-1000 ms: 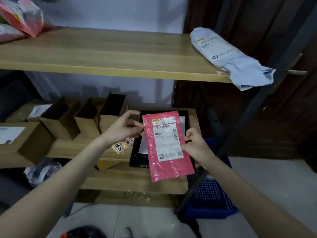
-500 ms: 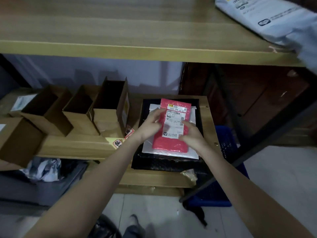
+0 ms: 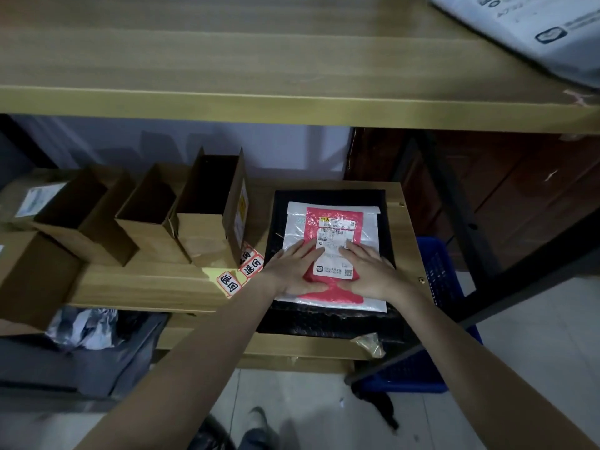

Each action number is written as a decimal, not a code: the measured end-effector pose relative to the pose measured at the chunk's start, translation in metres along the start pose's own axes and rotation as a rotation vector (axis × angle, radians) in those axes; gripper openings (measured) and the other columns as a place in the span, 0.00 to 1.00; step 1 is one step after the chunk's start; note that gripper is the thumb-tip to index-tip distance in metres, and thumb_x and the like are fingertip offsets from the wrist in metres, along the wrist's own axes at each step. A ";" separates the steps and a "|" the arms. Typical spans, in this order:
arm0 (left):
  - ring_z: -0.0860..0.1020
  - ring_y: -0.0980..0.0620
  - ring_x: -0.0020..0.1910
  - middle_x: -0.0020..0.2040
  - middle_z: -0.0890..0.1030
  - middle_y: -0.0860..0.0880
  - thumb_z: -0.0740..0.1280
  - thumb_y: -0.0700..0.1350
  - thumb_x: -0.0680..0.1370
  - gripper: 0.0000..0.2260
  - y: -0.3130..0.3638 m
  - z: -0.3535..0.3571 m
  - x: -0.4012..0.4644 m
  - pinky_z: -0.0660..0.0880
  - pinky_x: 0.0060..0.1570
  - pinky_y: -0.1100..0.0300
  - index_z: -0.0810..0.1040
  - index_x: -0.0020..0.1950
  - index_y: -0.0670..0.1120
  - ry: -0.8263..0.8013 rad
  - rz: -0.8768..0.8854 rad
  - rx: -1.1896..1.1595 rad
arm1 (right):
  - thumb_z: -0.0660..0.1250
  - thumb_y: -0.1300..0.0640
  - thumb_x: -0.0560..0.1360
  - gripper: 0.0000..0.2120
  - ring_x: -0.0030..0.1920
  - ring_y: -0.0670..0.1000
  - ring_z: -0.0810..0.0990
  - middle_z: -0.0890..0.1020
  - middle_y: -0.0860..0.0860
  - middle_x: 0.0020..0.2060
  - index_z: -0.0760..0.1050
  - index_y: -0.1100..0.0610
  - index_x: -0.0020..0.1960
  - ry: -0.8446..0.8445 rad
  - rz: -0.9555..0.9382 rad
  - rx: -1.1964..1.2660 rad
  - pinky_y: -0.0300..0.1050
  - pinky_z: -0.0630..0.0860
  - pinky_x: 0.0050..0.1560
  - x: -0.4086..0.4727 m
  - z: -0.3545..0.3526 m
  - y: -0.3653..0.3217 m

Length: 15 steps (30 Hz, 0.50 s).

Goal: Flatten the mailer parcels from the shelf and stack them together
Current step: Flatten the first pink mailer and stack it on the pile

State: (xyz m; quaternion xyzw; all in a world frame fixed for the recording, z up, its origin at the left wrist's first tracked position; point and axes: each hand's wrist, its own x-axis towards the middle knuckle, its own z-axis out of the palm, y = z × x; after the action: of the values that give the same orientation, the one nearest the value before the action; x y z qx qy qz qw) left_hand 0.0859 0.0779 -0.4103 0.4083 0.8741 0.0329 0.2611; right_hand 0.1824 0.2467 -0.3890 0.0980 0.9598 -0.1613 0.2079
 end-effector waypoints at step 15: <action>0.38 0.54 0.76 0.77 0.37 0.56 0.59 0.68 0.73 0.41 -0.004 -0.031 -0.053 0.40 0.73 0.45 0.38 0.76 0.58 0.221 0.020 0.071 | 0.65 0.43 0.74 0.41 0.77 0.50 0.42 0.42 0.47 0.77 0.43 0.48 0.77 0.201 -0.107 0.052 0.63 0.51 0.74 -0.030 -0.026 -0.012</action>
State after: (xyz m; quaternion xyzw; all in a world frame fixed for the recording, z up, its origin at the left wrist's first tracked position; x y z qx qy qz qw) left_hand 0.0961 0.0411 -0.3617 0.4197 0.8941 0.0495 0.1482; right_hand 0.1965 0.2409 -0.3504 0.0675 0.9752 -0.1861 0.0989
